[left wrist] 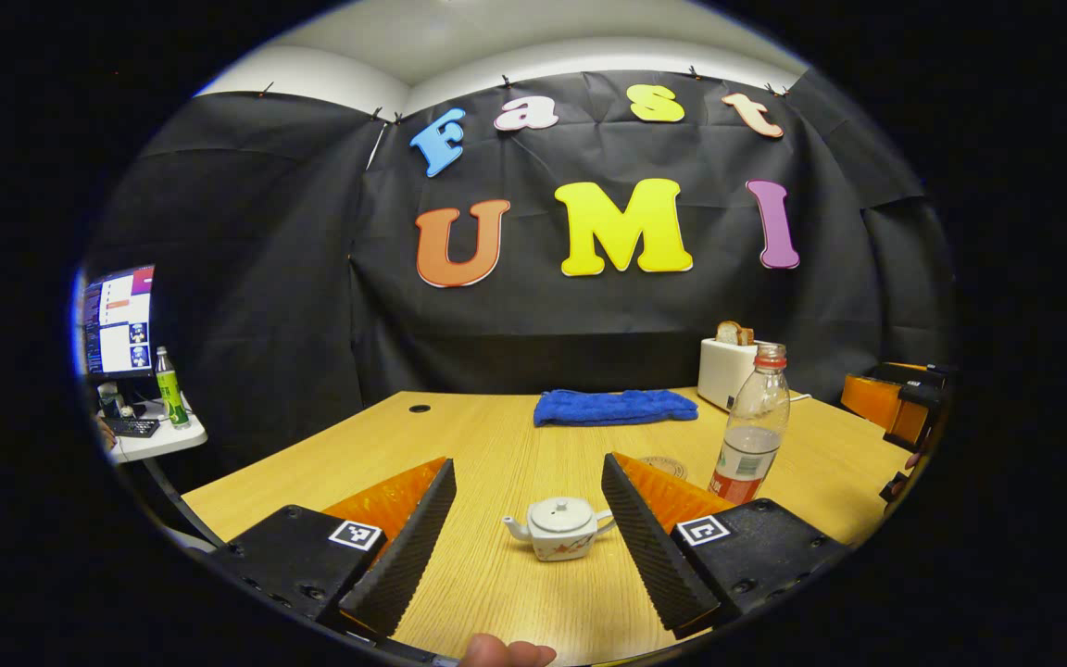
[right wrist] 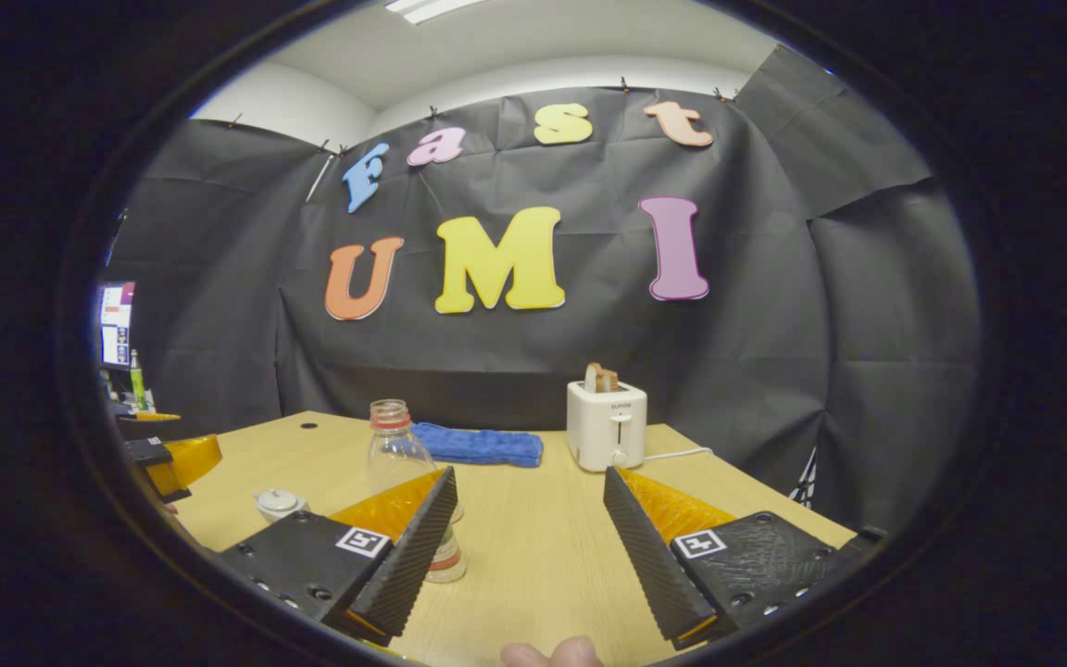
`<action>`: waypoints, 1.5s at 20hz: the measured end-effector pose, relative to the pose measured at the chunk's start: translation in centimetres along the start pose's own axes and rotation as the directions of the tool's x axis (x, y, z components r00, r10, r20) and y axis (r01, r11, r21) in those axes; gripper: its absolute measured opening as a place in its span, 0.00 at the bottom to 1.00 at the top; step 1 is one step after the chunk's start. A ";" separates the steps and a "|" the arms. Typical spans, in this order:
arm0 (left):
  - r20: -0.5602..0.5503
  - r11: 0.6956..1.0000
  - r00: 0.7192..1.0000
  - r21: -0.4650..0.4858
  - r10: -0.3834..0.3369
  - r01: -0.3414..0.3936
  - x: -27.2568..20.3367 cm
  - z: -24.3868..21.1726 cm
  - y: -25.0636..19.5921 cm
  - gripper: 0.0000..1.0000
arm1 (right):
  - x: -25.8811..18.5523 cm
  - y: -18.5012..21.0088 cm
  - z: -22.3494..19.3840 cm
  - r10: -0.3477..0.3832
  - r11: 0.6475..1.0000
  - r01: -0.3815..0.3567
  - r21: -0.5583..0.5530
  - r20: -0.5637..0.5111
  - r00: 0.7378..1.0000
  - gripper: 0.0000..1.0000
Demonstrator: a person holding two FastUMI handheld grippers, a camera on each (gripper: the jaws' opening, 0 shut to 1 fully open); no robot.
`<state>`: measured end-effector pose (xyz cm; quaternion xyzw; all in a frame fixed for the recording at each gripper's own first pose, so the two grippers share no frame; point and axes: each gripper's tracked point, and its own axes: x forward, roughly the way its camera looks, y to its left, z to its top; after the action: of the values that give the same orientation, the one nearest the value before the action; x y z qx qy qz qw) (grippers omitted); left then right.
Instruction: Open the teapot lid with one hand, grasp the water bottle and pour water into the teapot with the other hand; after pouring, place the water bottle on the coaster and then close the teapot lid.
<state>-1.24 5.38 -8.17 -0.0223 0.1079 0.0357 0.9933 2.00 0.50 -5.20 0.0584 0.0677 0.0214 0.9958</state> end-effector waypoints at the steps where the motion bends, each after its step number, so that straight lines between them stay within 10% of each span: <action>1: -0.011 1.000 1.000 -0.004 0.000 0.000 0.0 -0.5 0.0 0.99 | 0.0 -0.2 0.0 -0.003 1.000 0.003 -0.001 0.002 1.000 0.95; 19: -0.136 0.989 0.983 0.061 -0.125 0.135 5.5 -3.9 -4.3 0.80 | 1.4 -4.8 -2.6 -0.080 0.997 0.080 -0.003 -0.047 0.996 0.95; 30: -0.231 0.989 0.968 0.079 -0.100 0.121 7.2 -6.0 -3.5 0.29 | 2.4 -5.6 -4.4 -0.085 0.996 0.087 0.018 -0.088 0.993 0.97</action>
<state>4.74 2.06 -15.42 0.0140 0.2206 -0.0276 0.9749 3.99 -4.46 -10.53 0.0651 0.1135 -0.0195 0.9912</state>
